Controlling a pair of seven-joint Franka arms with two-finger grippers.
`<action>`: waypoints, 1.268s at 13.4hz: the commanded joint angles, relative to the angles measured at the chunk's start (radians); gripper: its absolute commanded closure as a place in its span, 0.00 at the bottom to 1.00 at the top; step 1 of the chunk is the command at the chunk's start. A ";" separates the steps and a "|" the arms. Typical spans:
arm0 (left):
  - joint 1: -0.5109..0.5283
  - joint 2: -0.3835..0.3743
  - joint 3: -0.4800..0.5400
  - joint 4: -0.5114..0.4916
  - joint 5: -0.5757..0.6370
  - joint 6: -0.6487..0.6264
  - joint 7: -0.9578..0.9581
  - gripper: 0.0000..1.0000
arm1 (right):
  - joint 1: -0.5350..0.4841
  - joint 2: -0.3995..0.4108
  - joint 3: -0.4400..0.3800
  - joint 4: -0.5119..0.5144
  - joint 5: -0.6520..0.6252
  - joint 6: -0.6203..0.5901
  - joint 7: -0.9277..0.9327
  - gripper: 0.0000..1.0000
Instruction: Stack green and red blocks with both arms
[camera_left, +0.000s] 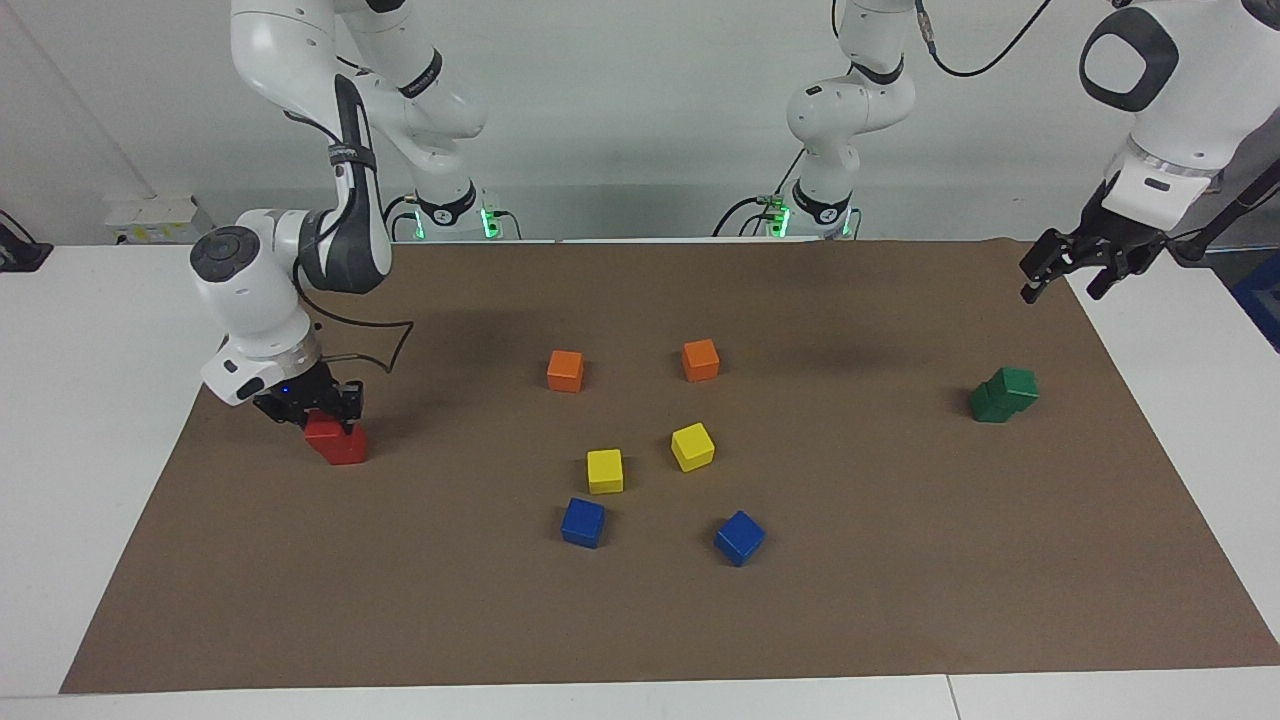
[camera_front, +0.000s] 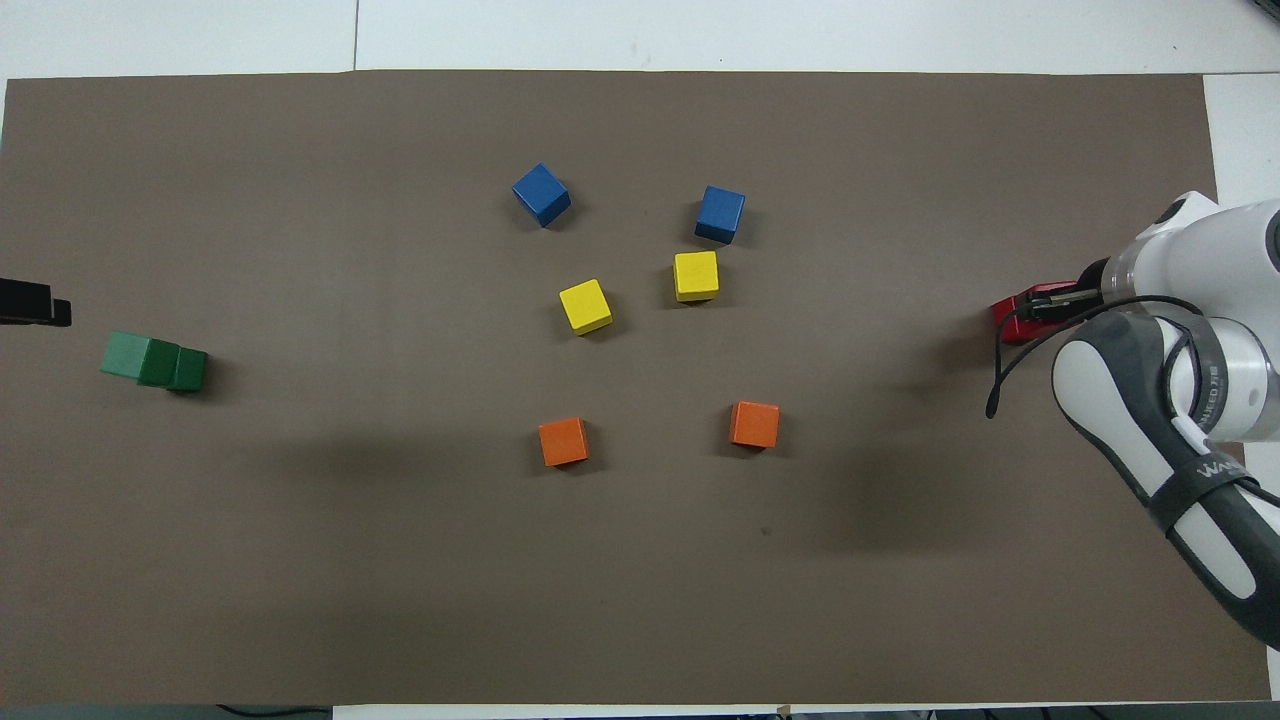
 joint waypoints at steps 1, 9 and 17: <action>-0.023 -0.031 0.007 -0.008 -0.011 -0.054 -0.087 0.00 | -0.020 -0.030 0.013 -0.036 0.015 0.024 0.000 1.00; -0.068 -0.032 0.012 -0.008 -0.013 -0.051 -0.115 0.00 | -0.030 -0.032 0.013 -0.043 0.017 0.032 -0.072 1.00; -0.186 0.025 0.081 0.078 0.049 -0.108 -0.113 0.00 | -0.030 -0.032 0.014 -0.043 0.022 0.032 -0.114 1.00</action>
